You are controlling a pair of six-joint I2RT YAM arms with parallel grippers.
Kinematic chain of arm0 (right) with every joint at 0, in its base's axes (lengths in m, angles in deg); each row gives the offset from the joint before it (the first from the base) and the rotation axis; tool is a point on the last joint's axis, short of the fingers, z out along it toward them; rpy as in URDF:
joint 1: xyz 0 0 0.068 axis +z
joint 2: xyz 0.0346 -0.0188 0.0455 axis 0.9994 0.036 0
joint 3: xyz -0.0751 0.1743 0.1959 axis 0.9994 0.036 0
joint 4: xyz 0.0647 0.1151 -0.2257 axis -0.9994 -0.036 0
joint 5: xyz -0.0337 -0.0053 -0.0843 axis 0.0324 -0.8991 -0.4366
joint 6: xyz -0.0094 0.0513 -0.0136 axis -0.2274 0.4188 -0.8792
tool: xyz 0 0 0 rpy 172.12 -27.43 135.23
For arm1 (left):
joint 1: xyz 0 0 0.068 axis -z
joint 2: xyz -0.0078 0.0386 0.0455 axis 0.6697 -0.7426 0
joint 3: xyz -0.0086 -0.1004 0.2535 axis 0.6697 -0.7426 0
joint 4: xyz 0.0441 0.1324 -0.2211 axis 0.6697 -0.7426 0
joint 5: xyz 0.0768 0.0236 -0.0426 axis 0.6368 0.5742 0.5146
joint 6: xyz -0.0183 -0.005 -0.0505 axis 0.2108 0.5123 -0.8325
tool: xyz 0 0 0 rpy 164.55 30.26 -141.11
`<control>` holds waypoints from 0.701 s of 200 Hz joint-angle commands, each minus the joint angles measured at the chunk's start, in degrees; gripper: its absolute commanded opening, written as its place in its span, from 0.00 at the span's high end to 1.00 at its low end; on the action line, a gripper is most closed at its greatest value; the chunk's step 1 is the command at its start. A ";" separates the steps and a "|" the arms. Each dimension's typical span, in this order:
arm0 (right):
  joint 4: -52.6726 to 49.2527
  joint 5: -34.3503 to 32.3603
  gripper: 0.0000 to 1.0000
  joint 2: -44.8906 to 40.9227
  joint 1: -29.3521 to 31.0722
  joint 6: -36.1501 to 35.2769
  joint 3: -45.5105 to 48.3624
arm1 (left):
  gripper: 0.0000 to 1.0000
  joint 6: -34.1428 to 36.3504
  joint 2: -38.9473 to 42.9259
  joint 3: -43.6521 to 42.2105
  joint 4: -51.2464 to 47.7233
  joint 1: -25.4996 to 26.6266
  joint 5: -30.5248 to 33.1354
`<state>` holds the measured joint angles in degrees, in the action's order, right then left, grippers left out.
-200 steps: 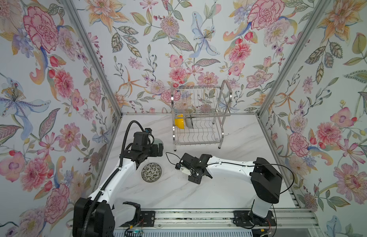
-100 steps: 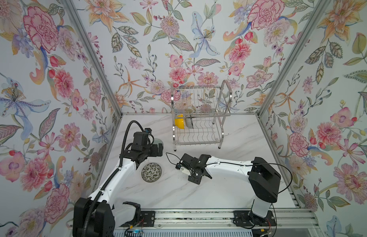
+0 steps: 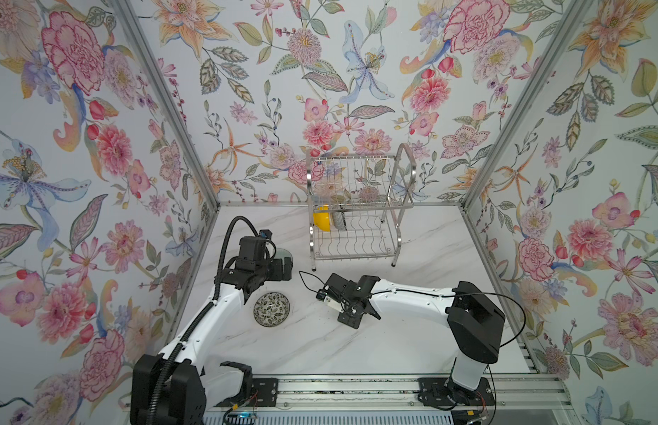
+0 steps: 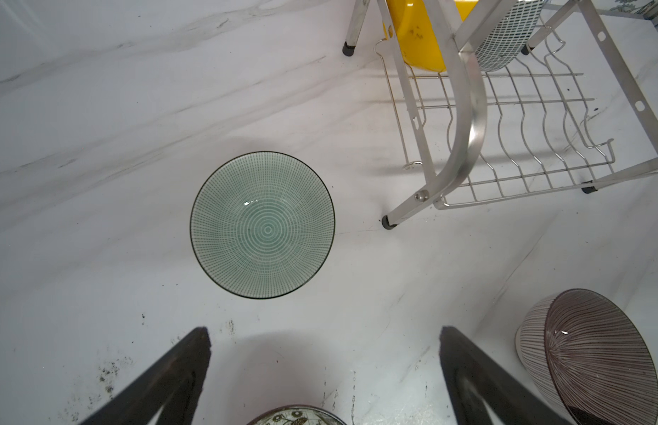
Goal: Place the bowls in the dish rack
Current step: 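Lift the maroon-striped bowl with the right gripper, tilting it on edge, then carry the maroon-striped bowl with the right gripper into the dish rack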
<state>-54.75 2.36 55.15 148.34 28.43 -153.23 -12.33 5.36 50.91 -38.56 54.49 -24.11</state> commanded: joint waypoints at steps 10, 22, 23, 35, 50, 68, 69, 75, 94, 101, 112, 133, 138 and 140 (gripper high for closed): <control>0.86 2.00 0.95 -4.26 -2.14 1.32 1.59 | 0.01 0.57 1.71 -1.10 1.40 -0.59 -3.29; 1.80 3.52 0.96 -5.88 -2.96 1.47 1.72 | 0.01 1.02 2.15 -1.46 1.97 -0.67 -4.99; 1.91 3.63 0.96 -6.05 -2.98 1.46 1.75 | 0.01 1.05 2.21 -1.47 2.01 -0.63 -5.05; 3.15 5.11 0.97 -7.63 -3.74 1.61 1.90 | 0.01 1.34 2.50 -1.72 2.39 -0.63 -6.39; 5.01 6.91 0.96 -9.40 -4.65 1.76 1.95 | 0.01 1.65 2.76 -2.01 2.81 -0.59 -7.50; 7.52 9.33 0.97 -11.33 -5.65 1.96 2.10 | 0.01 2.02 3.04 -2.19 3.14 -0.64 -8.48; 7.71 9.48 0.97 -11.50 -5.74 1.97 2.15 | 0.01 1.99 3.05 -2.19 3.16 -0.61 -8.56; 8.89 10.13 0.97 -12.17 -6.06 2.11 2.26 | 0.01 1.96 3.14 -2.32 3.34 -0.61 -8.95; 13.60 12.10 0.97 -14.07 -7.14 3.06 2.90 | 0.01 1.96 3.27 -2.55 3.88 -0.47 -10.42; 15.85 12.53 0.97 -14.72 -7.42 3.76 3.32 | 0.01 1.97 3.40 -2.67 4.13 -0.48 -10.92; 19.62 12.95 0.97 -15.75 -7.75 4.88 4.44 | 0.01 2.05 3.50 -2.86 4.43 -0.50 -11.58; 28.80 12.47 0.97 -16.80 -8.18 7.00 6.52 | 0.01 2.48 4.20 -3.63 5.78 -0.44 -13.55; 30.89 12.59 0.97 -16.94 -8.30 7.75 6.98 | 0.01 2.55 4.43 -3.91 6.18 -0.44 -14.03; 31.71 12.61 0.97 -17.00 -8.40 8.06 7.25 | 0.01 2.57 4.56 -4.00 6.33 -0.41 -14.20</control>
<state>-37.02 14.21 40.13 140.53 32.80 -148.03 -11.17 8.22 48.55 -34.49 54.36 -34.73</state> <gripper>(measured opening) 0.074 0.990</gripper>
